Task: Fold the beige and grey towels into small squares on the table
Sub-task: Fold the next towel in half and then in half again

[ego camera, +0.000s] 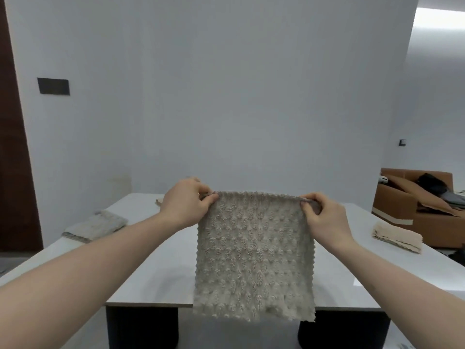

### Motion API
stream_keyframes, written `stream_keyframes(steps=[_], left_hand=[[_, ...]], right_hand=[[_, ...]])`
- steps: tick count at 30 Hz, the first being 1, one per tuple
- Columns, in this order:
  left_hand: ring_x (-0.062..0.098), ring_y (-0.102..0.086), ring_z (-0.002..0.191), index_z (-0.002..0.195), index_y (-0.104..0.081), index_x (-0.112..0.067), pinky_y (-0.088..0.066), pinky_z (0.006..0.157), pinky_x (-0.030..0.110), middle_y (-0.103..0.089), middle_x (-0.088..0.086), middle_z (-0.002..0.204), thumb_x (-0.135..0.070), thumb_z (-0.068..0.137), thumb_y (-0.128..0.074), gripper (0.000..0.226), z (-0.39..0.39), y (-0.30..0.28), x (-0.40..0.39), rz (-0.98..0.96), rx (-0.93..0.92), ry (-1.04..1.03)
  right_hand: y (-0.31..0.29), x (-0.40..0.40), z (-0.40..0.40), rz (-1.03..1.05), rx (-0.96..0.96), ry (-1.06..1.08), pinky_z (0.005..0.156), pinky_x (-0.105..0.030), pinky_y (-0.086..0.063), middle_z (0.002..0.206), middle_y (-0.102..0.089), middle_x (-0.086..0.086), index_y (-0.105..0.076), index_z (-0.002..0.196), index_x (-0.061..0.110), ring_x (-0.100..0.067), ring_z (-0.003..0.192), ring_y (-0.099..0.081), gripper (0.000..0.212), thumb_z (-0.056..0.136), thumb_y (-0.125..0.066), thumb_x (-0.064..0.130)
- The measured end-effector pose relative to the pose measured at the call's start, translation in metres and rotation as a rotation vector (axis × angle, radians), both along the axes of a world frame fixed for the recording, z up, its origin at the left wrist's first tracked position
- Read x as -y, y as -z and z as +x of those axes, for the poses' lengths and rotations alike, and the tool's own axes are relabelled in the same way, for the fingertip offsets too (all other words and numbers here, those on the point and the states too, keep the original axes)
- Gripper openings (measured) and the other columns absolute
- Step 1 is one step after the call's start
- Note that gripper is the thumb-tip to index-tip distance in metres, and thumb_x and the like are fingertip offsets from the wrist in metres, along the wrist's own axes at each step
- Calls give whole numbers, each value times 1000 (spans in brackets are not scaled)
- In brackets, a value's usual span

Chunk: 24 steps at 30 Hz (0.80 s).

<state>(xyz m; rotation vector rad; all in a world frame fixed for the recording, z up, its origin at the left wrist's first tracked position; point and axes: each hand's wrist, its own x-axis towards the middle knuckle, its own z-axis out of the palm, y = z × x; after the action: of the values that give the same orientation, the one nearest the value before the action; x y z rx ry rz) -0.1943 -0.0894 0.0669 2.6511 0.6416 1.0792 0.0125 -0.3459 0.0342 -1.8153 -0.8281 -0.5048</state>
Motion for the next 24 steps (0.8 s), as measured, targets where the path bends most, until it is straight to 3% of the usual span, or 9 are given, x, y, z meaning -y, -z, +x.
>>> stream_keyframes(steps=[6, 12, 16, 20, 24], left_hand=[[13, -67, 72, 75, -78, -31, -46, 60, 26, -68, -13, 64, -59, 87, -71, 31, 34, 24, -10, -234, -142, -136], [22, -71, 77, 70, -77, -24, -58, 74, 34, -72, -3, 68, -50, 93, -67, 36, 58, 33, -15, -378, -163, -164], [23, -69, 78, 75, -78, -25, -51, 72, 31, -70, -2, 66, -48, 96, -64, 34, 66, 34, -19, -472, -124, -167], [19, -72, 76, 75, -79, -22, -63, 76, 36, -75, -11, 64, -47, 99, -59, 40, 70, 34, -18, -605, -90, -124], [23, -74, 85, 82, -81, -14, -65, 77, 40, -79, -3, 77, -45, 92, -64, 36, 71, 37, -11, -727, -37, -88]], right_hand=[[23, -20, 30, -238, -55, 107, 81, -31, -52, 94, -71, 12, -75, 96, 28, -12, 94, -65, 7, 93, -68, 28], [25, -37, 51, -297, -98, 141, 85, -31, -54, 92, -76, 4, -79, 93, 25, -17, 94, -68, 7, 91, -72, 26], [20, -46, 58, -346, -70, 153, 82, -30, -55, 92, -76, 0, -80, 96, 22, -19, 92, -68, 11, 94, -69, 23], [13, -49, 62, -358, -79, 179, 77, -31, -53, 89, -74, 0, -79, 98, 24, -23, 89, -67, 14, 96, -65, 24], [20, -48, 61, -354, -79, 153, 78, -28, -50, 90, -75, 2, -78, 97, 24, -20, 89, -67, 14, 96, -65, 22]])
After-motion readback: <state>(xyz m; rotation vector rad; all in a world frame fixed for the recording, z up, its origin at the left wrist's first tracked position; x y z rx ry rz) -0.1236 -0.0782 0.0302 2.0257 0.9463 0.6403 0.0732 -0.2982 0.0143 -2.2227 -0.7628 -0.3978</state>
